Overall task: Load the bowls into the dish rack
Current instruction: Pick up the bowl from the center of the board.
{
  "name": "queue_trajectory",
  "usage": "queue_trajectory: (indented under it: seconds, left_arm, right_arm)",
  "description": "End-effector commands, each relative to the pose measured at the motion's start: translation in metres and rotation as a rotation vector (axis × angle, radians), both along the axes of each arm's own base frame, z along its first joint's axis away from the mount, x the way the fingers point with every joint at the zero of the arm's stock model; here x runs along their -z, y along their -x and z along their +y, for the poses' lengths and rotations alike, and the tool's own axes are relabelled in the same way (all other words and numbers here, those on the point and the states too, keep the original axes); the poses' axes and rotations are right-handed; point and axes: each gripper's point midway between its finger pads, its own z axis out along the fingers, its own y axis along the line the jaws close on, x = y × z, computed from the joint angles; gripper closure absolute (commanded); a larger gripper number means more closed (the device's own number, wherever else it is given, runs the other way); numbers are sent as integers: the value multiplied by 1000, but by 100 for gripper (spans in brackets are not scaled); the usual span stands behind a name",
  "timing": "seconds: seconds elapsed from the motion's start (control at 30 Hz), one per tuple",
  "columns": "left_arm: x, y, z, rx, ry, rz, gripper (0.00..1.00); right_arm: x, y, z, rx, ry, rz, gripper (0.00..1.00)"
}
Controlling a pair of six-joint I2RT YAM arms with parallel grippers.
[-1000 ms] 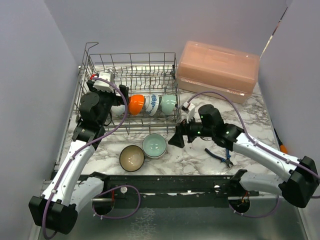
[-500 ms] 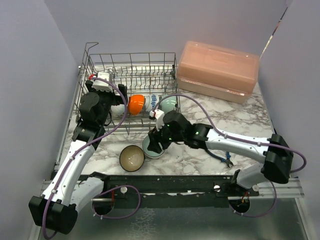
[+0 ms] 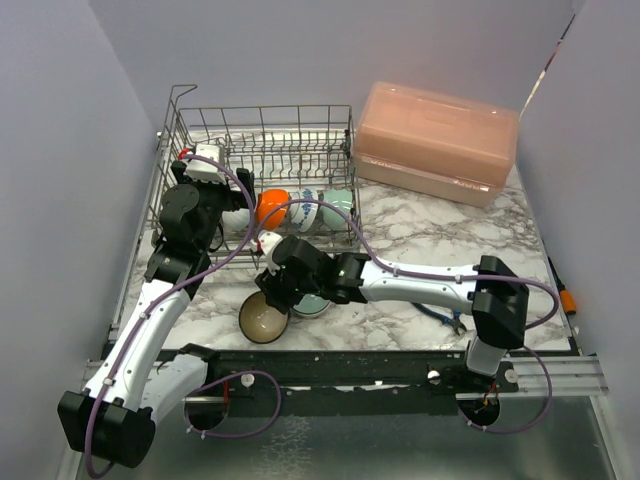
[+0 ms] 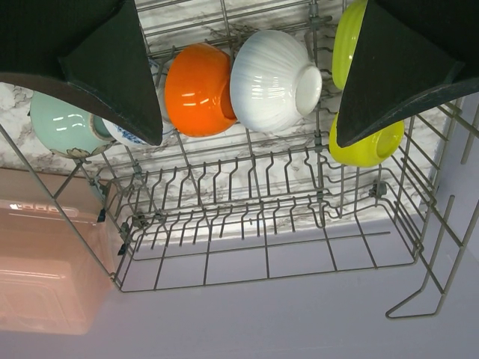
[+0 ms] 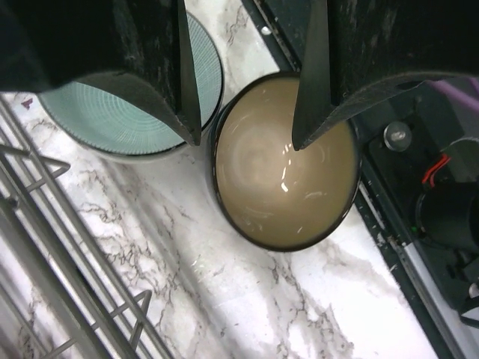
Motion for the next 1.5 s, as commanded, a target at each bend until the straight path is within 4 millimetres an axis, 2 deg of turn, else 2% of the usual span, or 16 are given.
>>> queue_trajectory:
  seconds: [0.0, 0.43, 0.7, 0.77, 0.9, 1.03, 1.2, 1.47]
  left_arm:
    - [1, 0, 5, -24, 2, 6, 1]
    - [1, 0, 3, -11, 2, 6, 1]
    - [2, 0, 3, -13, 2, 8, 1]
    - [2, 0, 4, -18, 1, 9, 1]
    - [1, 0, 4, -17, 2, 7, 1]
    - [1, 1, 5, -25, 2, 6, 1]
    - [1, 1, 4, -21, 8, 6, 1]
    - [2, 0, 5, -25, 8, 9, 1]
  right_arm:
    - [10, -13, 3, 11, 67, -71, 45]
    - [48, -13, 8, -19, 150, -93, 48]
    - [63, -6, 17, -68, 166, -80, 57]
    - [64, -5, 18, -71, 168, -78, 62]
    - [58, -3, 19, -76, 155, -82, 84]
    - [50, 1, 21, -94, 130, -75, 99]
    - [29, 9, 22, -119, 66, -59, 100]
    - [-21, 14, 14, -94, -62, -74, 100]
